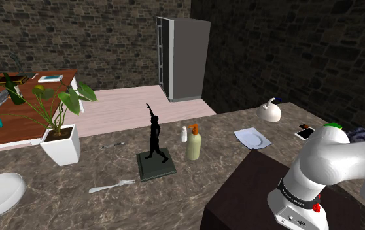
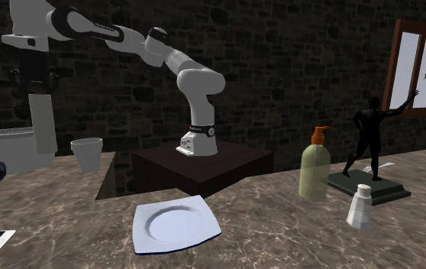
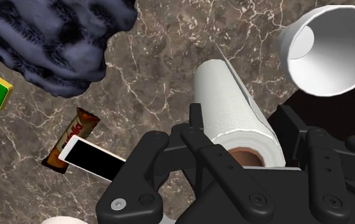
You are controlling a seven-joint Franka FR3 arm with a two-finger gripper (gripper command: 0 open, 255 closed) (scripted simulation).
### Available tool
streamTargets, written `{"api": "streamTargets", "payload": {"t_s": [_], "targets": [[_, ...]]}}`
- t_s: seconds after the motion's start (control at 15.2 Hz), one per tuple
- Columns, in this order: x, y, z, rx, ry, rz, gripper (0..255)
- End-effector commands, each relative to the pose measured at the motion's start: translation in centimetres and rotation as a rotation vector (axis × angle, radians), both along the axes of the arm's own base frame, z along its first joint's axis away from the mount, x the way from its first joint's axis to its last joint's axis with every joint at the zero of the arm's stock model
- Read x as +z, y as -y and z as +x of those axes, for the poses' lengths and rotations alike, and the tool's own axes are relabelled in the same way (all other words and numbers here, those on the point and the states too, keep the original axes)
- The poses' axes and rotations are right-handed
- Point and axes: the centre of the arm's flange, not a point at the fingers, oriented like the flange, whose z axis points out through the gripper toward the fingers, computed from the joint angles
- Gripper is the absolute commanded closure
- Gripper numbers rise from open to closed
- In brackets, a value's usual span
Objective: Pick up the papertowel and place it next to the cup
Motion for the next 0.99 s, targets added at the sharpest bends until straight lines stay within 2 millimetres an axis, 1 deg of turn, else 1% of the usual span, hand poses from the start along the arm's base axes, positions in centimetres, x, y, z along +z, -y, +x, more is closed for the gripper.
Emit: {"api": "streamTargets", "payload": {"t_s": [0.0,0.92], "targets": [[-1.1,0.1,0.0,0.0,0.0,0.0,255],[-8.5,0.1,0.0,0.0,0.0,0.0,255]]}}
